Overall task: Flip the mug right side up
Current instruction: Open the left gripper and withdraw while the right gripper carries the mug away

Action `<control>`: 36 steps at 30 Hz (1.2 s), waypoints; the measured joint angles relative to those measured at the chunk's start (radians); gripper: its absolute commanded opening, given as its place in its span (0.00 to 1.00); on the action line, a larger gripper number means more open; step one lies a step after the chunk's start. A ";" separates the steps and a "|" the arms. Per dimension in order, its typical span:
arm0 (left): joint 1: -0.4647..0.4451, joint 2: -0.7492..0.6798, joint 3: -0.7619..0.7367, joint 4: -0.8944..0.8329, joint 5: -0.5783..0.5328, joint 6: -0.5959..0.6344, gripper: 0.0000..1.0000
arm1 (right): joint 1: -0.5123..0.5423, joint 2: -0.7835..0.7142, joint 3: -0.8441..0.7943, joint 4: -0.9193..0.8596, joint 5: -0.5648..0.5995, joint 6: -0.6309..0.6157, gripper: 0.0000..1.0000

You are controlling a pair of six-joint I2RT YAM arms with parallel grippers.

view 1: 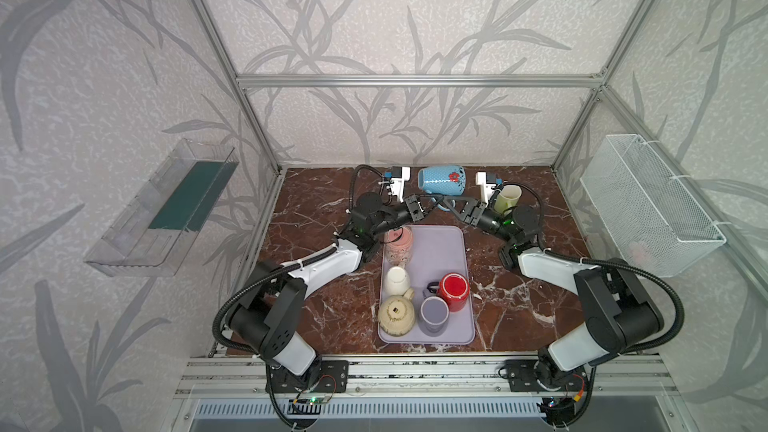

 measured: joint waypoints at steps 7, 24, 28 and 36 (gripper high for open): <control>0.004 0.016 -0.001 0.039 -0.003 -0.006 0.00 | 0.000 0.011 0.013 0.020 -0.005 0.026 0.00; -0.008 -0.074 -0.066 -0.177 -0.137 0.176 0.61 | -0.020 -0.045 -0.052 -0.151 0.047 -0.068 0.00; -0.008 -0.153 -0.066 -0.298 -0.222 0.252 0.93 | -0.032 -0.072 -0.066 -0.214 0.060 -0.105 0.00; -0.015 -0.281 -0.063 -0.642 -0.367 0.354 0.99 | -0.035 -0.276 -0.021 -0.772 0.235 -0.362 0.00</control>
